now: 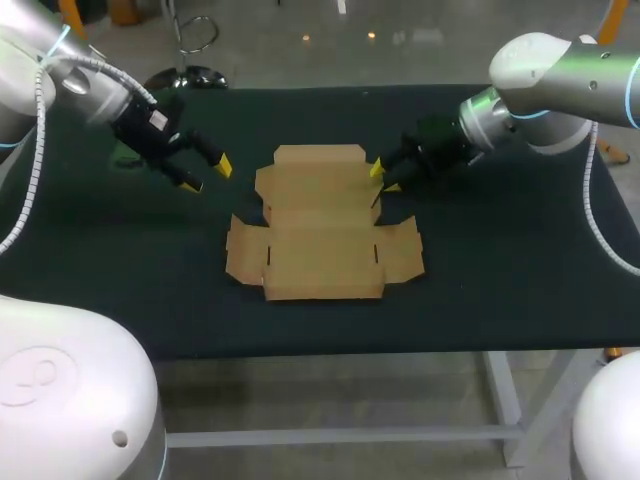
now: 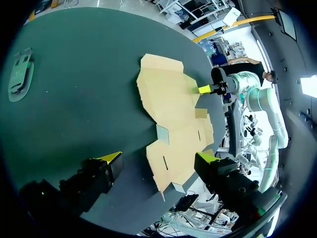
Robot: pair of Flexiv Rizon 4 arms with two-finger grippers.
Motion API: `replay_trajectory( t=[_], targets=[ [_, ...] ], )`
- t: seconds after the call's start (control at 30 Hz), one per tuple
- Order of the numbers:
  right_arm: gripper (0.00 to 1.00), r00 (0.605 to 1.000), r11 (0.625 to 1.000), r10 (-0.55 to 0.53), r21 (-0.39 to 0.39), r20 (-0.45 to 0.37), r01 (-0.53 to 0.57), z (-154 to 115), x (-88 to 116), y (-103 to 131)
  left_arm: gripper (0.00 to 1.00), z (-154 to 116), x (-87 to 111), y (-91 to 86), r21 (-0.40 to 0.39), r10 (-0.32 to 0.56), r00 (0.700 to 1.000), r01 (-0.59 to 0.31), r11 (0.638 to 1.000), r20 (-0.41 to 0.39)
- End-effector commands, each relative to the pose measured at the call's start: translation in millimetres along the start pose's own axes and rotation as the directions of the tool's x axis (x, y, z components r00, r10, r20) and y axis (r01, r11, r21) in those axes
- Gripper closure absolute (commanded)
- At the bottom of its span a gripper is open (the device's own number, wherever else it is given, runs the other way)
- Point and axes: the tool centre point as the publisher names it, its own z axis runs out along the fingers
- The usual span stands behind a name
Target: Assemble the packaging by folding the flat box into shape, placing the metal phone stand inside, and closing the box properly
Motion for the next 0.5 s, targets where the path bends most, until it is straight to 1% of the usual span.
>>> replay_trajectory(
  t=[0.03, 0.5],
  targets=[
    [0.53, 1.000, 1.000, -0.004, -0.001, -0.009, 0.004, 4.6, -1.6, 3.6, 0.00, -0.9, -3.7, -1.1, -0.008, -0.002, 1.000, 0.002, 1.000, -0.006],
    [0.58, 1.000, 1.000, -0.001, -0.016, -0.008, 0.001, 17.8, -0.9, 7.2, 0.00, -3.4, -10.2, 2.5, -0.007, -0.010, 1.000, 0.010, 1.000, -0.011]
  ],
)
